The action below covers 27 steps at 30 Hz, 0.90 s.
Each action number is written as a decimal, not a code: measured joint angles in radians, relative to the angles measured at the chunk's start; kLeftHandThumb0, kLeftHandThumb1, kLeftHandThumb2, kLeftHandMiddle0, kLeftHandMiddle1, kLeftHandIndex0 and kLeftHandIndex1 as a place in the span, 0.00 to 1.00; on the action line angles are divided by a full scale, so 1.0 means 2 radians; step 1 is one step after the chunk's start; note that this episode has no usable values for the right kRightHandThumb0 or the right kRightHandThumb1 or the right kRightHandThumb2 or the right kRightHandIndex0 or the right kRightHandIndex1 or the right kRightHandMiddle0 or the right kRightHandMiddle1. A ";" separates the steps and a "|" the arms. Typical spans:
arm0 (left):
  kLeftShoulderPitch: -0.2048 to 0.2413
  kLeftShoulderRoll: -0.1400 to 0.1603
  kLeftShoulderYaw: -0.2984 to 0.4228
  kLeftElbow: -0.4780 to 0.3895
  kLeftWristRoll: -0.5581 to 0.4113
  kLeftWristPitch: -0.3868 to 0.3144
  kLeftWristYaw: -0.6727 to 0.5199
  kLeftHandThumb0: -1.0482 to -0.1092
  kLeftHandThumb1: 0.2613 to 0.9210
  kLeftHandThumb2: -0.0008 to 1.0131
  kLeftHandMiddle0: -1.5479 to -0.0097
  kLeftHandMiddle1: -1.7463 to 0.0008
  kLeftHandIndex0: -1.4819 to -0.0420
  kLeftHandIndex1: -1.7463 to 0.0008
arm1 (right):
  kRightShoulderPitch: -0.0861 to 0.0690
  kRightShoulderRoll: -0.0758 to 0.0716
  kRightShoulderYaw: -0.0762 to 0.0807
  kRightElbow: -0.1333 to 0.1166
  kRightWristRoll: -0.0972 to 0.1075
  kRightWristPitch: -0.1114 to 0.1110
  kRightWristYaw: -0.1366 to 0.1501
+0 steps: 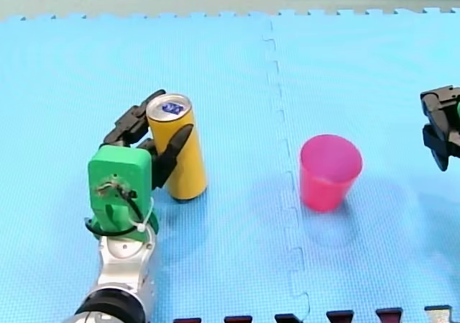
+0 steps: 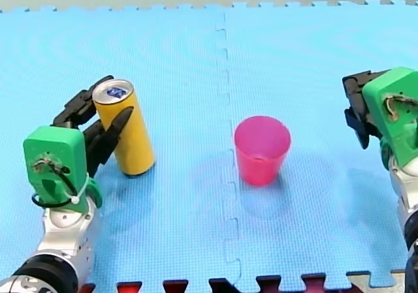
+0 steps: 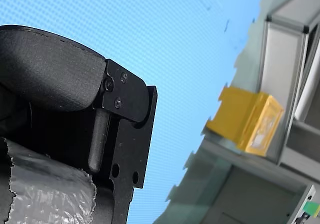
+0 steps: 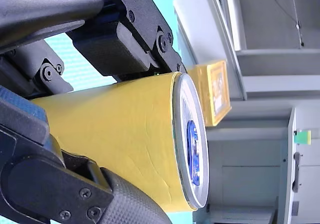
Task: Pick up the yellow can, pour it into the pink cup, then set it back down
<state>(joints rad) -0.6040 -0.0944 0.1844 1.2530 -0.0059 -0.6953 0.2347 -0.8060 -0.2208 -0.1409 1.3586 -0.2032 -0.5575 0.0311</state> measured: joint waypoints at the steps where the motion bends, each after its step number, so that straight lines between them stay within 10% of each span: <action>1: 0.000 0.001 0.000 0.000 0.000 0.000 -0.001 0.73 0.88 0.00 0.15 0.94 0.19 0.99 | 0.000 0.000 0.000 0.000 0.000 0.000 0.000; 12: 0.002 0.009 -0.005 -0.003 0.010 -0.007 -0.001 0.73 0.87 0.00 0.15 0.95 0.19 1.00 | -0.001 0.000 0.002 0.000 -0.001 0.000 -0.001; 16: -0.002 0.012 -0.011 -0.004 0.022 -0.013 0.014 0.72 0.87 0.00 0.15 0.96 0.20 1.00 | -0.009 0.033 -0.014 -0.007 0.027 0.002 -0.025; 19: -0.011 0.017 -0.022 -0.006 0.041 -0.023 0.031 0.72 0.87 0.00 0.14 0.96 0.19 1.00 | -0.010 0.024 -0.014 -0.007 0.031 0.006 0.027; 22: -0.022 0.025 -0.029 -0.009 0.050 -0.035 0.033 0.72 0.87 0.00 0.14 0.97 0.19 1.00 | -0.011 0.009 -0.010 -0.007 0.029 0.008 0.038; 27: -0.027 0.026 -0.042 -0.011 0.065 -0.038 0.041 0.72 0.87 0.00 0.12 0.97 0.19 1.00 | -0.012 0.007 -0.006 -0.006 0.028 0.011 0.039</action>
<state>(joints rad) -0.6579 -0.0425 0.1002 1.2316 0.1247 -0.7714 0.3162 -0.8291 -0.2058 -0.1522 1.3473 -0.1474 -0.5364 0.1082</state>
